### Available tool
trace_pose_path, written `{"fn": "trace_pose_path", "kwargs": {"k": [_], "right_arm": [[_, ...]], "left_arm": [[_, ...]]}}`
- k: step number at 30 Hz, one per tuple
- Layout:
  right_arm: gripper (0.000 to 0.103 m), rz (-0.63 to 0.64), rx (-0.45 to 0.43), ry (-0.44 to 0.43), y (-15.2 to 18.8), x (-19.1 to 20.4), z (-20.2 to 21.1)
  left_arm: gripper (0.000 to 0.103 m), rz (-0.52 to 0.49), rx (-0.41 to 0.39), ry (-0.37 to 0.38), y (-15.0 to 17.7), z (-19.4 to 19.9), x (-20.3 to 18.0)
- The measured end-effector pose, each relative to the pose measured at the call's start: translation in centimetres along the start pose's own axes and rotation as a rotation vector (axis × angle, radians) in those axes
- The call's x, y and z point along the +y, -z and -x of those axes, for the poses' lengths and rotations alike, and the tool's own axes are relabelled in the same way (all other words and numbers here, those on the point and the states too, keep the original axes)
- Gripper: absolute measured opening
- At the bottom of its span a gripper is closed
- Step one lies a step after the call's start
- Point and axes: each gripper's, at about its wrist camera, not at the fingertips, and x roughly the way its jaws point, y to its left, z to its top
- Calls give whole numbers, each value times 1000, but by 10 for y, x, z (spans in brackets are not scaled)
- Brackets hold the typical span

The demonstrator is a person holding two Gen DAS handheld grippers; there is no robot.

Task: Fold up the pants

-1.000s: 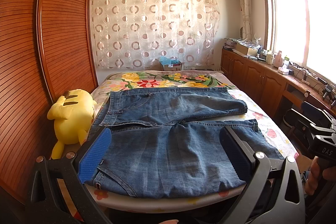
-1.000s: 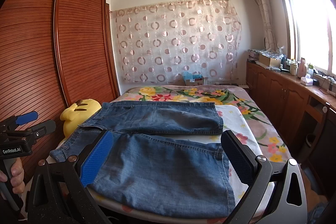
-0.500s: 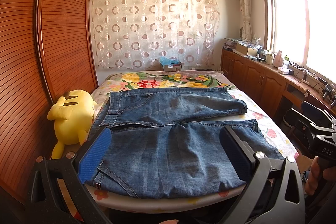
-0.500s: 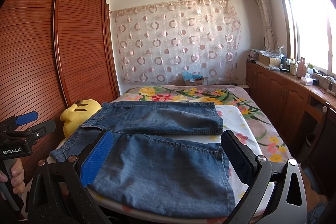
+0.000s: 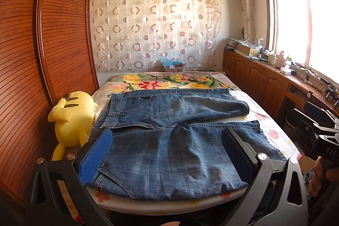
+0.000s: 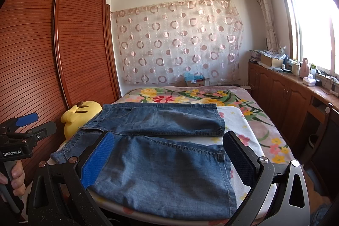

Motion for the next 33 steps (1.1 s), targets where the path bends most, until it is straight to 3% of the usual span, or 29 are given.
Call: {"fn": "trace_pose_path", "kwargs": {"k": [11, 19, 33], "right_arm": [[102, 2, -1, 1, 0, 0, 0], [102, -3, 27, -4, 5, -5, -8], [102, 2, 76, -3, 5, -13, -14]], "left_arm": [[103, -1, 0, 0, 0, 0, 0], [103, 9, 45, 3, 16, -16, 3], [103, 14, 98, -18, 19, -37, 34]]}}
